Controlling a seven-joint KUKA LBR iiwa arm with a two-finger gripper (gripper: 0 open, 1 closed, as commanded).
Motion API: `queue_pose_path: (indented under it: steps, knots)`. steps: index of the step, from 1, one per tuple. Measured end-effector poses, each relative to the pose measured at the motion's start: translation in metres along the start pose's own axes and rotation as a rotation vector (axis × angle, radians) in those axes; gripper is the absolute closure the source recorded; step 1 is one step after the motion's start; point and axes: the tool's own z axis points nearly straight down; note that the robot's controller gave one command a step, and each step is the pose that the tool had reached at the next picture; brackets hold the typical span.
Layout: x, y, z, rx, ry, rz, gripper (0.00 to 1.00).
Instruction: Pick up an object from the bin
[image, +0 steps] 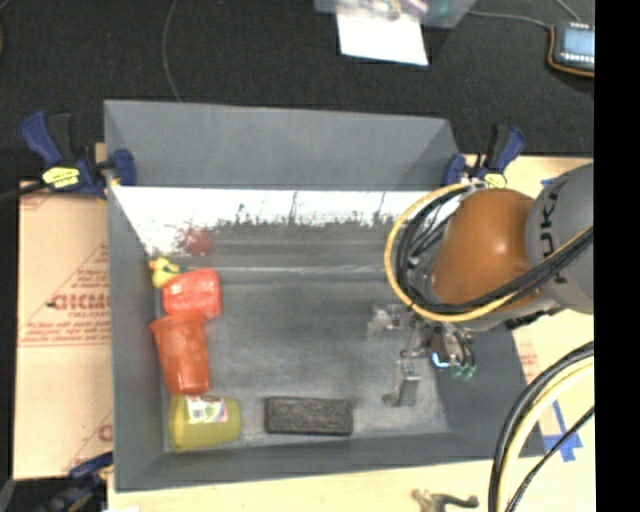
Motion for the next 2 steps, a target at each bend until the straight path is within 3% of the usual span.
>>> queue_pose_path:
  steps: [1,2]
  knots:
    - [-0.002,0.0,-0.003,0.001,-0.007,-0.004,0.0]
    - [-0.009,0.102,0.066,0.0,-0.007,-0.075,0.0]
